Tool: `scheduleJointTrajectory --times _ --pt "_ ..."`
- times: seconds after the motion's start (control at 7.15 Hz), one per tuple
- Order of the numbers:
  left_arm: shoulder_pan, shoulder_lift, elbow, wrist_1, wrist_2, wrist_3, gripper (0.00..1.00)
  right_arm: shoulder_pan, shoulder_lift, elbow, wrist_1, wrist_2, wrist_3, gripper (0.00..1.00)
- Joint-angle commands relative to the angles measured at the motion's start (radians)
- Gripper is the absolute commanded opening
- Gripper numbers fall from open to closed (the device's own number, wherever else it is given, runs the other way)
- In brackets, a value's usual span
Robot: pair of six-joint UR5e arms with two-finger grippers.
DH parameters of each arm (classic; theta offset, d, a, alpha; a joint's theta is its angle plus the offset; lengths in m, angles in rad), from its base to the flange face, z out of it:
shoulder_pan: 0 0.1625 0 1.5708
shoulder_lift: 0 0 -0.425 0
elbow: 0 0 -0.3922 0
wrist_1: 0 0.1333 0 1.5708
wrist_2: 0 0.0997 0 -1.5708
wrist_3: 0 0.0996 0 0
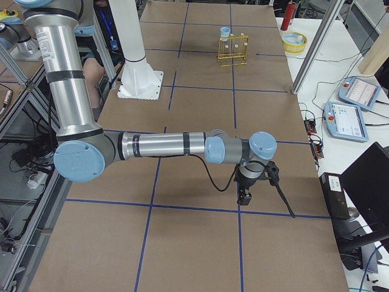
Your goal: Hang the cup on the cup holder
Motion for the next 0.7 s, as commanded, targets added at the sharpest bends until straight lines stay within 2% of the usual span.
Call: scheduleJointTrajectory --times 0.0,0.28,0.56 --pt "0.002 -0.002 0.015 -0.056 -0.023 -0.035 1.00 0.000 0.000 0.000 0.000 0.000 0.000 1.00" --pt "0.006 -0.008 0.021 -0.201 -0.034 -0.163 1.00 0.000 0.000 0.000 0.000 0.000 0.000 1.00" --pt "0.009 -0.017 0.028 -0.275 -0.033 -0.227 1.00 0.000 0.000 0.000 0.000 0.000 0.000 1.00"
